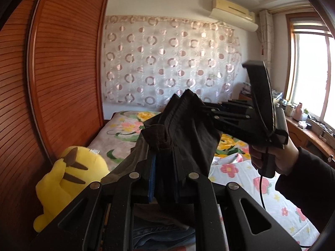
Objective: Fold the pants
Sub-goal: 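Carry the held black shorts with the left gripper over to the jeans stack, then lower the shorts onto the folded jeans and open the left gripper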
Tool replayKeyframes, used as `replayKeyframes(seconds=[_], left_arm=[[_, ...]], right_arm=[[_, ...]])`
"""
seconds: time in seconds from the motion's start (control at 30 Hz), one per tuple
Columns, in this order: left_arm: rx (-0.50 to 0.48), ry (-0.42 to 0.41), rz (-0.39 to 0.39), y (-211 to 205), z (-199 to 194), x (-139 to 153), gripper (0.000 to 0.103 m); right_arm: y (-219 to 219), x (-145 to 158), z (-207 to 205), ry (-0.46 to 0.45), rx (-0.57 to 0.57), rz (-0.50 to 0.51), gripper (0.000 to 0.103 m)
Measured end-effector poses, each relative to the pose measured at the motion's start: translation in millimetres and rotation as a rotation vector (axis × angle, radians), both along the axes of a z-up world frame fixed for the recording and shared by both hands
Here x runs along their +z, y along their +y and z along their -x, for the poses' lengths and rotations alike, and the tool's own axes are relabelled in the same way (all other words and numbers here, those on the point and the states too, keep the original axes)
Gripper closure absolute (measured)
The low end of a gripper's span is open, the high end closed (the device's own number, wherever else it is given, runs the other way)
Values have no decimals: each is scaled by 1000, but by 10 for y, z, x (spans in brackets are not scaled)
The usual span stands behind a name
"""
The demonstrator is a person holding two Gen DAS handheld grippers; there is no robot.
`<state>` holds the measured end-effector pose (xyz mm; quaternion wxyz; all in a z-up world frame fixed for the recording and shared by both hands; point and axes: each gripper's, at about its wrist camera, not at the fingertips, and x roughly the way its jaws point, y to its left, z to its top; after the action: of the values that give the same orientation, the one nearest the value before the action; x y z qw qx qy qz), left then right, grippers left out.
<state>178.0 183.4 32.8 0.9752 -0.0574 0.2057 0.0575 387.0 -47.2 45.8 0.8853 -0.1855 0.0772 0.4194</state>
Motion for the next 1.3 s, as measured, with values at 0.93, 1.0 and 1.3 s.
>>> replayKeyframes(seconds=[0.93, 1.0, 1.3], left_arm=[[121, 127, 44, 239, 54, -462, 88], [116, 122, 42, 231, 73, -429, 87], [128, 82, -19, 153, 219, -266, 58]], right_arm=[[-134, -233, -681, 305, 12, 2, 64], [-89, -171, -656, 311, 5, -16, 64], [-279, -213, -143, 286, 22, -55, 64]])
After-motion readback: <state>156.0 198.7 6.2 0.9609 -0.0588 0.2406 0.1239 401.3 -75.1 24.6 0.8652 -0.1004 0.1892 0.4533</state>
